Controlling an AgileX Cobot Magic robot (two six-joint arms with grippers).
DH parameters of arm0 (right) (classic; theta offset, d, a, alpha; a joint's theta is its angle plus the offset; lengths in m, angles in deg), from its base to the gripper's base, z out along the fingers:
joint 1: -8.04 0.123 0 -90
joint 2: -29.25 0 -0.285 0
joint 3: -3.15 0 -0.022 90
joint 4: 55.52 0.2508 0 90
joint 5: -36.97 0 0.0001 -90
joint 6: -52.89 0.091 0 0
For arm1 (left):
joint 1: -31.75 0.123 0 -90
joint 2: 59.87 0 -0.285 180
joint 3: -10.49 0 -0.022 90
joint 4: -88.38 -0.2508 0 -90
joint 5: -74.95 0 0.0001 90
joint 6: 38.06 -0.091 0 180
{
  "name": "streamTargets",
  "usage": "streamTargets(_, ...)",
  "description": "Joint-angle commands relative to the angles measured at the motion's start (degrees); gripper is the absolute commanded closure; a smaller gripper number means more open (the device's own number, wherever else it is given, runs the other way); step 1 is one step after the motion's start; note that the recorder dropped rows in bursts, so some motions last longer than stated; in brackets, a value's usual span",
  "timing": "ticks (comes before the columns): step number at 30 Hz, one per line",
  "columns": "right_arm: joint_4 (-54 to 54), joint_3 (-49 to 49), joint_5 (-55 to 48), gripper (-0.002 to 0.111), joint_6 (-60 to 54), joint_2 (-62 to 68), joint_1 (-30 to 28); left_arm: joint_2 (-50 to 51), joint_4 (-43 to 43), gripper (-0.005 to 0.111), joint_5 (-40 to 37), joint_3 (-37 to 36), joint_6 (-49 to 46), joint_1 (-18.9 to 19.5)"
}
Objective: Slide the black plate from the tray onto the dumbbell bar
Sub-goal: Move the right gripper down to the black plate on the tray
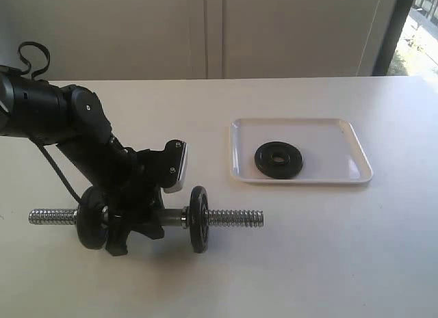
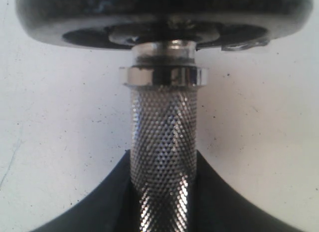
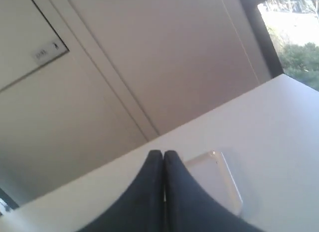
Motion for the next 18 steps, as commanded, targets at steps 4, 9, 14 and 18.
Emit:
streamTargets(4, -0.3, -13.1, -7.6, 0.108, -14.1, 20.0, 5.2, -3.0, 5.3, 0.107, -0.5, 0.8, 0.2, -0.4)
streamTargets(9, 0.2, -22.2, -12.5, 0.108, -21.0, 34.2, 9.4, -3.0, 5.3, 0.107, -0.5, 0.8, 0.2, -0.4)
streamTargets(14, 0.2, -32.1, -15.0, 0.108, -25.8, 49.0, 13.4, -3.0, 5.3, 0.107, -0.5, 0.8, 0.2, -0.4)
streamTargets(18, 0.3, -40.2, -19.7, 0.108, -30.9, 59.3, 15.2, -3.0, 5.3, 0.107, -0.5, 0.8, 0.2, -0.4)
